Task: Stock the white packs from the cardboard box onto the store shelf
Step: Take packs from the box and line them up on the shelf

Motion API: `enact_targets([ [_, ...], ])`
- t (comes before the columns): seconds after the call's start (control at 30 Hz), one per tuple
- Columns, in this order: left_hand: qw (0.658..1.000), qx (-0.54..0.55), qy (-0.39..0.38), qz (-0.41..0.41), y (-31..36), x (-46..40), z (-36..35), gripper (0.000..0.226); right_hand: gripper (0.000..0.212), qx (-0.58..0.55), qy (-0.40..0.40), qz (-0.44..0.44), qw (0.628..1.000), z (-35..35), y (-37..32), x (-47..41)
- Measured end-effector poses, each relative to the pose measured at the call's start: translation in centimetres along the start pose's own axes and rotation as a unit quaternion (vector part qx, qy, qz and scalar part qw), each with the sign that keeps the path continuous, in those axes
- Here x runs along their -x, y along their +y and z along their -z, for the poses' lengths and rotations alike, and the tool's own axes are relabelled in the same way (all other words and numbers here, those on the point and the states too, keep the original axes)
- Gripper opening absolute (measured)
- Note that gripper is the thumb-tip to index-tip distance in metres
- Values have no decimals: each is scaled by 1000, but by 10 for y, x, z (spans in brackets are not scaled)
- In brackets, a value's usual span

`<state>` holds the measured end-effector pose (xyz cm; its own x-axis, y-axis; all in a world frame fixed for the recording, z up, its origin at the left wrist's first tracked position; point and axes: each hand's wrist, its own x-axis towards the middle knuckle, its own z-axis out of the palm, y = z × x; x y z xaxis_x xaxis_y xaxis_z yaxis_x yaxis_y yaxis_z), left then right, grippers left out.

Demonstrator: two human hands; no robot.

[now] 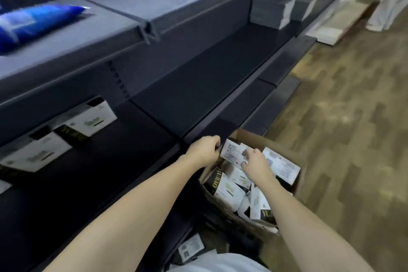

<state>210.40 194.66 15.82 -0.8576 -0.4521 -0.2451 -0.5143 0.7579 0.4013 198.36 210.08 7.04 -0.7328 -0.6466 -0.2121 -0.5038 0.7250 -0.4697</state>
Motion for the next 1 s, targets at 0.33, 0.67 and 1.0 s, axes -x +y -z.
enact_targets([
  [0.33,994,5,-106,37,38,-40,-86,16,97,75,-238,-64,966,-10,94,-10],
  [0.67,983,37,-156,88,39,-49,-116,15,141,212,-386,32,897,-25,89,-30],
  [1.0,977,64,-159,129,26,-44,-121,14,113,359,-428,111,822,-9,57,-57],
])
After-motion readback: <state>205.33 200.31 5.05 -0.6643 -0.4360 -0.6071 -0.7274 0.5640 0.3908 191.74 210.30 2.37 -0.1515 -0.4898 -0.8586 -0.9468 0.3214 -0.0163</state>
